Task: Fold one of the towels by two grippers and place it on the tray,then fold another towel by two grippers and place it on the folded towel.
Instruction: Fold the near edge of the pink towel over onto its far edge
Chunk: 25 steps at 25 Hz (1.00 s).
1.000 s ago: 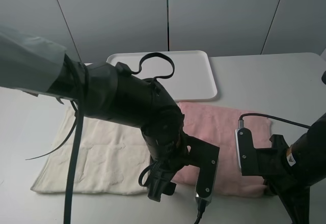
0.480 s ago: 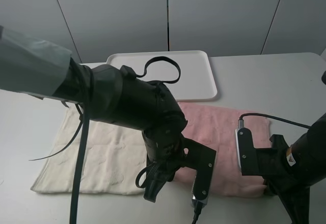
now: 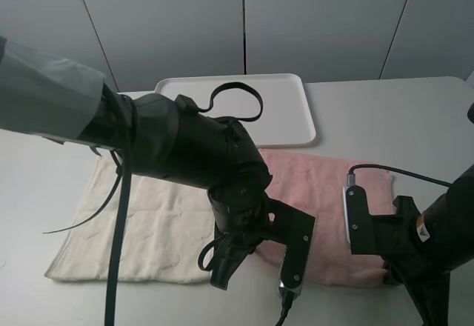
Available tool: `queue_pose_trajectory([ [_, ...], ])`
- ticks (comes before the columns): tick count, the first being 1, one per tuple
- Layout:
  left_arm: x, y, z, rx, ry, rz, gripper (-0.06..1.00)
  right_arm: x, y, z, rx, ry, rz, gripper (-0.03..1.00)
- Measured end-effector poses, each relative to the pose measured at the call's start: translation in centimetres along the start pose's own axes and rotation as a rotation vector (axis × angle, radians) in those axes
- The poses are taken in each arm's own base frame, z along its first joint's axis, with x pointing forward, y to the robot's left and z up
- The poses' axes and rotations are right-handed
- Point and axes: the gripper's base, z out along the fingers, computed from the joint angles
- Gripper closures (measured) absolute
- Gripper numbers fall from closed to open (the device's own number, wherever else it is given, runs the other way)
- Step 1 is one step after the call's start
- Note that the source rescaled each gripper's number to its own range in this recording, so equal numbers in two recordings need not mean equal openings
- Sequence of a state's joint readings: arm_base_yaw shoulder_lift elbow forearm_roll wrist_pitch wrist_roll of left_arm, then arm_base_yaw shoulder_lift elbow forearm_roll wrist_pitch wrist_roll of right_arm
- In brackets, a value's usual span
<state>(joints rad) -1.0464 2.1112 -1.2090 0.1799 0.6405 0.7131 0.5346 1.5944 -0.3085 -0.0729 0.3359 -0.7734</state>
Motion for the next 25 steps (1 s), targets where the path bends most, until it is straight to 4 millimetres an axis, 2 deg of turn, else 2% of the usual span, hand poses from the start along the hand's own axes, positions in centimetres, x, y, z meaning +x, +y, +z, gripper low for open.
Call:
queue_pose_trajectory([
  [7,0.0,0.0,0.0,0.005,-0.005,-0.009,0.94,-0.2,0.0,0.0,-0.006,-0.023,0.061,0.95],
  [12,0.0,-0.1,-0.2,0.012,-0.007,-0.043,0.94,-0.3,0.1,-0.8,0.018,-0.069,0.131,0.96],
  [17,0.2,-0.4,-1.0,0.031,-0.004,-0.132,0.94,0.1,0.5,-2.6,0.039,-0.106,0.226,0.96],
  [25,0.1,-0.1,-3.6,0.005,-0.055,-0.245,0.94,0.7,1.2,-6.0,0.087,-0.197,0.438,0.96],
])
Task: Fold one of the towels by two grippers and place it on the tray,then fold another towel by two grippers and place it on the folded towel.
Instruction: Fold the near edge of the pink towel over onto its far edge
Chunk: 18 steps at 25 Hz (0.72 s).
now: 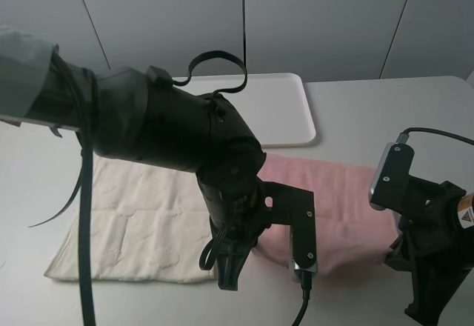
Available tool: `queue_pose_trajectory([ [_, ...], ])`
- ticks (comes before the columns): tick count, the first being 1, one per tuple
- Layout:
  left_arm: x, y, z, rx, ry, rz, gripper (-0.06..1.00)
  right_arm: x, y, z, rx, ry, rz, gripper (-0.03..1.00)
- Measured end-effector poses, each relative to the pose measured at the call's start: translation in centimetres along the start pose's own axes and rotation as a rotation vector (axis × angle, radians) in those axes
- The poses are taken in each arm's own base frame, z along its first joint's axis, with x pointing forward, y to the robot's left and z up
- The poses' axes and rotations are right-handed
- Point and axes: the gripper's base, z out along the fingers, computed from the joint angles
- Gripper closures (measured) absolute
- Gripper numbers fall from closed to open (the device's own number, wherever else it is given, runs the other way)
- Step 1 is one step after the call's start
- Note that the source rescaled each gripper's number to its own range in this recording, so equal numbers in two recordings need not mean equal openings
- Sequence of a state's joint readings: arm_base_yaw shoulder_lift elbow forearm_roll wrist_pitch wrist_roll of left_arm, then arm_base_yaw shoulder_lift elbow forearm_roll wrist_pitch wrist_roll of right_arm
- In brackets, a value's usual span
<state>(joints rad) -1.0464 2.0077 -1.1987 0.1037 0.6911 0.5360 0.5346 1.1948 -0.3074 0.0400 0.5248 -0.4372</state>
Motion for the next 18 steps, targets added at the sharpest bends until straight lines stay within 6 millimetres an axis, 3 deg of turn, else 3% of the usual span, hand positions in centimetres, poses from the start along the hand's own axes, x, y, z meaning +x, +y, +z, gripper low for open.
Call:
queue_pose_trajectory([
  [8,-0.5,0.7,-2.6,-0.032,-0.126,-0.226,0.94,-0.6,-0.9,-1.4,0.077,-0.013,0.265,0.97],
  [18,1.1,3.6,-2.6,-0.065,-0.175,-0.460,0.94,-0.6,-2.6,-1.8,0.254,-0.056,0.543,0.97],
])
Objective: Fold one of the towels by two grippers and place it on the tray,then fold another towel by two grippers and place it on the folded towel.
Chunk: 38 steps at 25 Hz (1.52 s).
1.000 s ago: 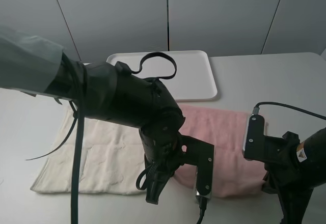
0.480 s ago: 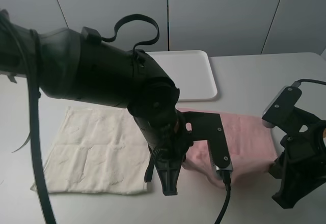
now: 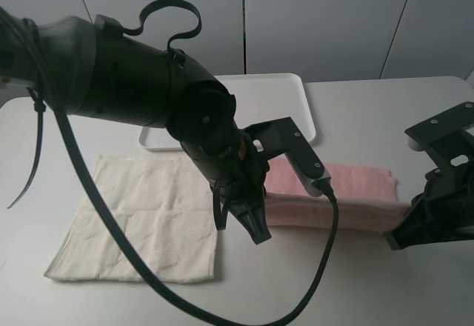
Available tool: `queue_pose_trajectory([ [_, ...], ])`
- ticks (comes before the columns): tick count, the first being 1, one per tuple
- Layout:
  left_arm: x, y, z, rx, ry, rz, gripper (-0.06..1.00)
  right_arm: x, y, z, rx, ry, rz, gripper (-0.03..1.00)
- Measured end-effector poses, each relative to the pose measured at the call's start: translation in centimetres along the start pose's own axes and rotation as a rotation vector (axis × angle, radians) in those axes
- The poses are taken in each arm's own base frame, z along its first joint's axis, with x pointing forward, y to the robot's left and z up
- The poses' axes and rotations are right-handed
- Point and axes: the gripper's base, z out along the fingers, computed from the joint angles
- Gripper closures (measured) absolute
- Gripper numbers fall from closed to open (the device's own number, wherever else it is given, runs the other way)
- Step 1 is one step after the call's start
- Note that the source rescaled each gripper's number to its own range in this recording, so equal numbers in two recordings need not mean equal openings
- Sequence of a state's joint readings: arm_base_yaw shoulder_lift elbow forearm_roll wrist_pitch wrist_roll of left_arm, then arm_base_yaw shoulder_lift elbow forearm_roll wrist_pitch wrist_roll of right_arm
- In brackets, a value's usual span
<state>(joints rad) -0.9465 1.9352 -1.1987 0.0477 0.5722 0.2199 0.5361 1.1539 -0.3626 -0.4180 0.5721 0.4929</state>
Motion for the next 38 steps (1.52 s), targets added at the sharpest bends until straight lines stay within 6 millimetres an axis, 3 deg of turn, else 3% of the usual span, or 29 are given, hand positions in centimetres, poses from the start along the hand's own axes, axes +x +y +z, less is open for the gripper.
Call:
queue_pose_trajectory([
  [11,-0.8,0.5,0.0,-0.020,-0.092,-0.065,0.94,-1.1,-0.6,0.2,0.069,-0.116,0.116,0.97],
  [13,-0.9,0.6,0.0,-0.024,-0.107,-0.086,0.92,-1.4,-0.7,0.7,0.093,-0.121,0.131,0.92],
  [14,-0.9,0.7,-0.1,-0.026,-0.115,-0.100,0.89,-1.5,-0.7,1.0,0.110,-0.127,0.140,0.84],
  [16,-0.9,1.2,-0.1,-0.035,-0.128,-0.120,0.75,-1.9,-0.9,1.6,0.144,-0.137,0.141,0.61],
  [19,-0.7,2.4,0.1,-0.055,-0.143,-0.180,0.29,-2.3,-1.1,2.3,0.190,-0.173,0.216,0.16],
  [20,-0.6,2.8,0.2,-0.064,-0.141,-0.209,0.11,-2.4,-1.3,2.5,0.217,-0.176,0.244,0.06],
  [21,-0.3,3.5,0.4,-0.074,-0.137,-0.247,0.02,-2.4,-1.5,2.6,0.238,-0.178,0.279,0.01],
  [25,0.4,4.9,0.7,-0.108,-0.112,-0.289,-0.04,-2.3,-1.7,2.7,0.262,-0.182,0.327,-0.02],
  [31,0.4,5.1,0.7,-0.110,-0.119,-0.361,-0.04,-2.3,-1.5,2.7,0.240,-0.163,0.352,-0.02],
  [35,-0.6,5.5,0.1,-0.103,-0.115,-0.433,-0.04,-3.4,-1.1,2.3,0.190,-0.140,0.412,-0.02],
  [38,-1.4,6.1,0.1,-0.075,-0.076,-0.511,-0.04,-4.4,-1.9,2.0,0.152,-0.106,0.506,-0.02],
])
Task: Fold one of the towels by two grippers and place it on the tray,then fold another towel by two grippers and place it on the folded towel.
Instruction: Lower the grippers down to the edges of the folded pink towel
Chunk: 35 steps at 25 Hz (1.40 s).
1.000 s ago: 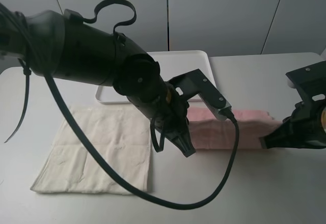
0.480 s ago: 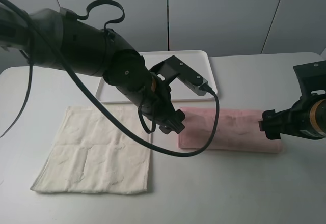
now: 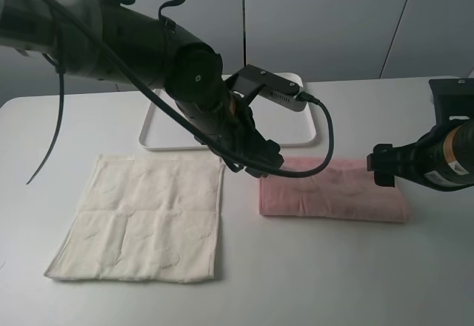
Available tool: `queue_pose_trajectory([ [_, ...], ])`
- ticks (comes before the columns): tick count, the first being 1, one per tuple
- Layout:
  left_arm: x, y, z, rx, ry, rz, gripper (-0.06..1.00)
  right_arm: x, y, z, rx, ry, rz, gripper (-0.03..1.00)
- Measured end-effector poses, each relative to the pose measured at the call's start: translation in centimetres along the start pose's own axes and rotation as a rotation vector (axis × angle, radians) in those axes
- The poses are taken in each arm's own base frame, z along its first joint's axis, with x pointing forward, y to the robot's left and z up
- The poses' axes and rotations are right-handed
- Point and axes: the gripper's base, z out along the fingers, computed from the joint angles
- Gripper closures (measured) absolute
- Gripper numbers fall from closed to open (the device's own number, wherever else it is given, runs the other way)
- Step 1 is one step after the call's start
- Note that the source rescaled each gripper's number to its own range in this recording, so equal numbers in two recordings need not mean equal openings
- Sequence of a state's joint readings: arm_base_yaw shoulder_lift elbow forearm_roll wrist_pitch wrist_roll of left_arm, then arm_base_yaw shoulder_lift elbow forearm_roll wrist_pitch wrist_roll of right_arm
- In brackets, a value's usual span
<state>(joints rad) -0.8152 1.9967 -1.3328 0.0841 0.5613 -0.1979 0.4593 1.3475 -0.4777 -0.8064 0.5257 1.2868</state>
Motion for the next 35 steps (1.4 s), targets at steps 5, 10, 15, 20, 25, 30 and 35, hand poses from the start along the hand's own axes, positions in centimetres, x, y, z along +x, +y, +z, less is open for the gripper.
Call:
queue_pose_trajectory([
  [5,-1.1,1.5,1.1,0.010,0.100,-0.117,-0.04,-2.0,-1.4,0.0,-0.034,0.101,0.058,-0.02],
  [10,-2.0,1.7,2.3,0.026,0.140,-0.155,-0.04,-2.6,-1.8,-0.3,-0.039,0.148,0.012,-0.02],
  [15,-2.3,1.0,3.6,0.093,0.176,-0.173,-0.04,-2.7,-1.7,-0.4,-0.048,0.162,-0.006,-0.02],
  [20,-2.2,1.0,4.6,0.097,0.202,-0.173,-0.04,-2.5,-1.7,0.0,-0.032,0.192,-0.031,-0.02],
  [25,-1.7,1.2,5.8,0.066,0.238,-0.175,-0.04,-1.9,-1.3,1.9,-0.001,0.272,-0.062,-0.02],
  [30,-1.5,1.5,6.5,0.030,0.245,-0.178,-0.04,-1.7,-0.9,3.2,-0.005,0.296,-0.073,-0.02],
  [35,-1.0,1.5,7.7,0.026,0.256,-0.180,-0.04,-1.4,-0.7,3.9,-0.004,0.317,-0.081,-0.02],
])
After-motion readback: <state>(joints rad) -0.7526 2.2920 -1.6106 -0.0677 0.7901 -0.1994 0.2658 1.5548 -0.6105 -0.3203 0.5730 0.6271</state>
